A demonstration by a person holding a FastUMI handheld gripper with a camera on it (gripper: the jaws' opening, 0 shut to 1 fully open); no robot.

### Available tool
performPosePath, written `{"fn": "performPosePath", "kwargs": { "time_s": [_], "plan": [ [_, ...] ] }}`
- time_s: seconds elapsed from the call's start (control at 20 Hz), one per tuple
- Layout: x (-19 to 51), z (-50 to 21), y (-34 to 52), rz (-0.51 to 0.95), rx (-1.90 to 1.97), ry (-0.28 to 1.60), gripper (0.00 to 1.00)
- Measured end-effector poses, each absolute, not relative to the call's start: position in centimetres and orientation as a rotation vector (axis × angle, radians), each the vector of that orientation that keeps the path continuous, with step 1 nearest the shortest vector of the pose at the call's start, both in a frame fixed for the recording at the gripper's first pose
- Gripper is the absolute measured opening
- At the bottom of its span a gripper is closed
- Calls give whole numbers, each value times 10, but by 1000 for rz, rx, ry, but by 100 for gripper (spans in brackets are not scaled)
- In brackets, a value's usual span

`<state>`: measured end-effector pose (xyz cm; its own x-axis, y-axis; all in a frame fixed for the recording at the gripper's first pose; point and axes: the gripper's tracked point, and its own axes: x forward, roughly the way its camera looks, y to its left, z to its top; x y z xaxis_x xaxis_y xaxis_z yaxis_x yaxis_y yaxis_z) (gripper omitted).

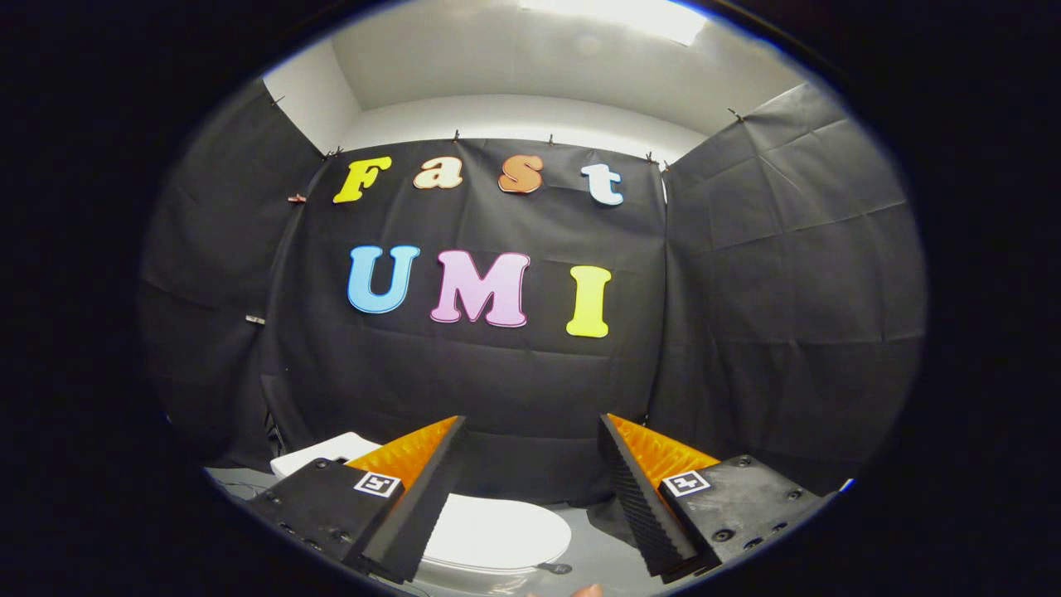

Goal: Open the toilet lid.

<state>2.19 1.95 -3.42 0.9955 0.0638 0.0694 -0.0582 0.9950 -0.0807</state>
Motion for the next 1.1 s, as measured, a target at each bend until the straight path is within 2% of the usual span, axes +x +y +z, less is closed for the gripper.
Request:
{"fn": "performPosePath", "kwargs": {
  "time_s": [0.85, 1.1],
  "plan": [
    [61, -197, -2, 177, -186, 18, 99],
    [73, -261, -32, 171, -97, 166, 99]
  ]
}}
